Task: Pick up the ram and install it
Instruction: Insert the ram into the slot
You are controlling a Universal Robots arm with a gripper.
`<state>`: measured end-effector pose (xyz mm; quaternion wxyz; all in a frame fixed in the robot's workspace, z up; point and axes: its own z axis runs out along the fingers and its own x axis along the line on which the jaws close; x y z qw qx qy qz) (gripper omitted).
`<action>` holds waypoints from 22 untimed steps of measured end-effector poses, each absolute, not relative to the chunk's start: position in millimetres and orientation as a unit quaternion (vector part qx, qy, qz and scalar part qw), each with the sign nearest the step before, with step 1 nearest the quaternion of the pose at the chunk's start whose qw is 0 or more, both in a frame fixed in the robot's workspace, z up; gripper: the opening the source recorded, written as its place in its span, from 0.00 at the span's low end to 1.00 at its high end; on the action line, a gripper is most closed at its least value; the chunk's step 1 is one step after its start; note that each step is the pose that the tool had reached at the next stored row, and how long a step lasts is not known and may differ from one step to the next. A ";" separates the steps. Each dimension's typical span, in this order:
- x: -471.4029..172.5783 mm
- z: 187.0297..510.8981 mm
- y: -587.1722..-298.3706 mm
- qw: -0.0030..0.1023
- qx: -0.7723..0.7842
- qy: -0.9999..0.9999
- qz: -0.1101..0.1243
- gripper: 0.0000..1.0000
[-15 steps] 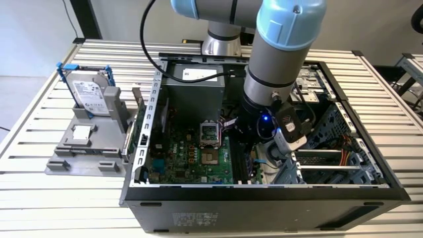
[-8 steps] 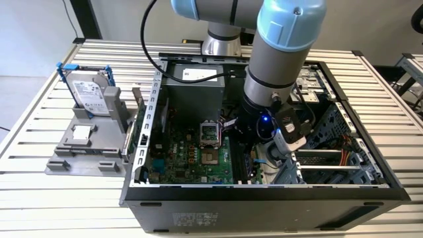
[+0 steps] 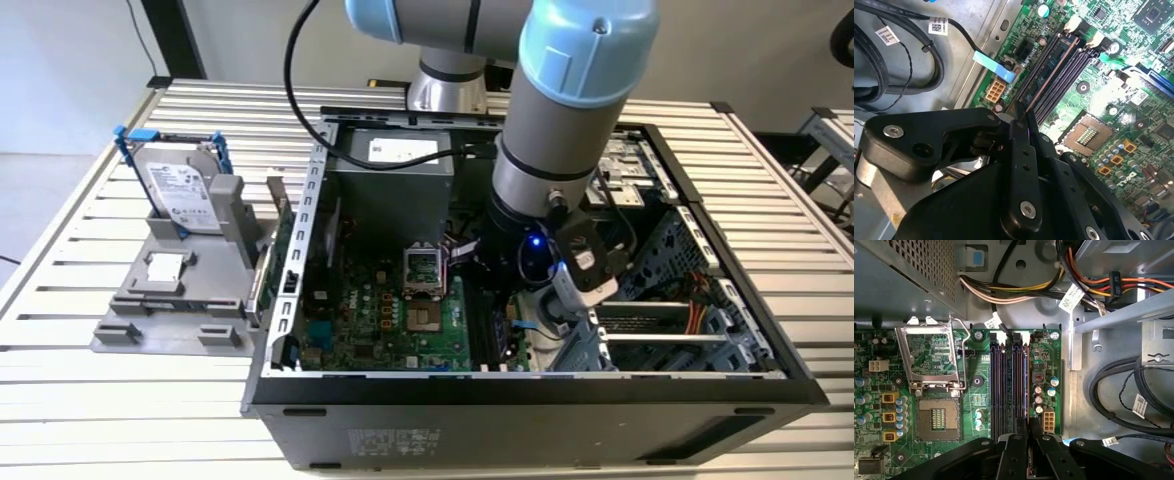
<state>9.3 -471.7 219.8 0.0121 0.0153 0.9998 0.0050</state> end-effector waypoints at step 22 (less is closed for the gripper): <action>9.3 215.5 -471.7 0.012 0.015 1.000 0.005 0.00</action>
